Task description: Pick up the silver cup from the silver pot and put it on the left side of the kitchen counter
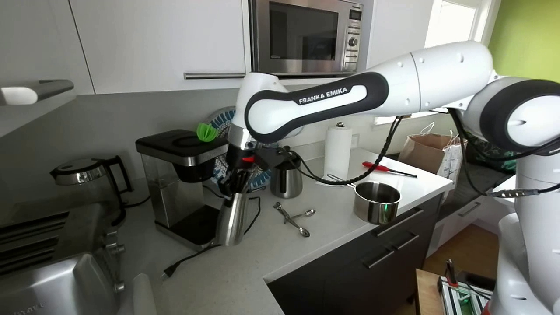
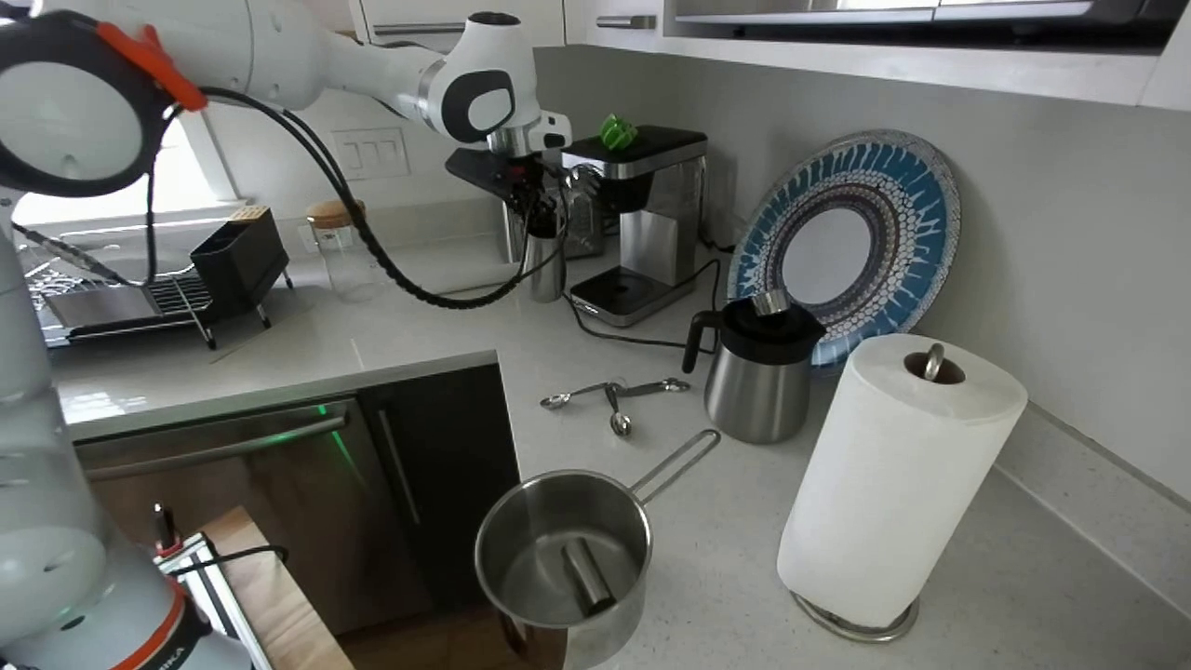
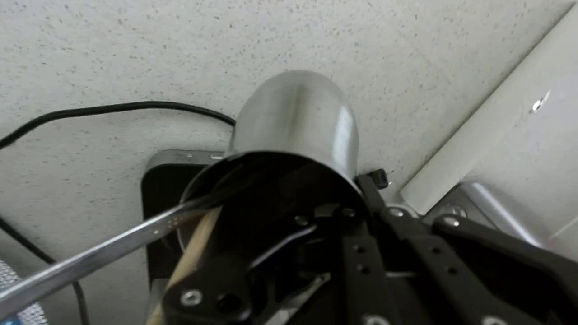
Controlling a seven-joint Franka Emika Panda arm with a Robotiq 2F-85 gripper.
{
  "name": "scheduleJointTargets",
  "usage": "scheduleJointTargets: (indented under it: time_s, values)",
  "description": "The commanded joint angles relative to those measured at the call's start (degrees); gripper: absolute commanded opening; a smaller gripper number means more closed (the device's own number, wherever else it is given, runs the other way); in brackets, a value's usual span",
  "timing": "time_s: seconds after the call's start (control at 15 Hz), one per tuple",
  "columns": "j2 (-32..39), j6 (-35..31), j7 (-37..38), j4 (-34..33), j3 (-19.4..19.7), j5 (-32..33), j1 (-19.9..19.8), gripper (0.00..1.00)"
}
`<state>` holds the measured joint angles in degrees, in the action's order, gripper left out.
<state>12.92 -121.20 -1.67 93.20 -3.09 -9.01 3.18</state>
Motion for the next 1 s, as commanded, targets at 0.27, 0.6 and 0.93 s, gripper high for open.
scheduleJointTargets:
  time_s: [0.27,0.6,0.93]
  values:
    - [10.93,10.54,-1.24,-15.15,-1.97,9.08,3.93,0.06]
    - [15.29,12.38,2.06,-21.14,-0.97,12.80,6.46,0.01]
    - [20.52,11.75,17.47,-27.18,1.77,24.36,14.03,0.01]
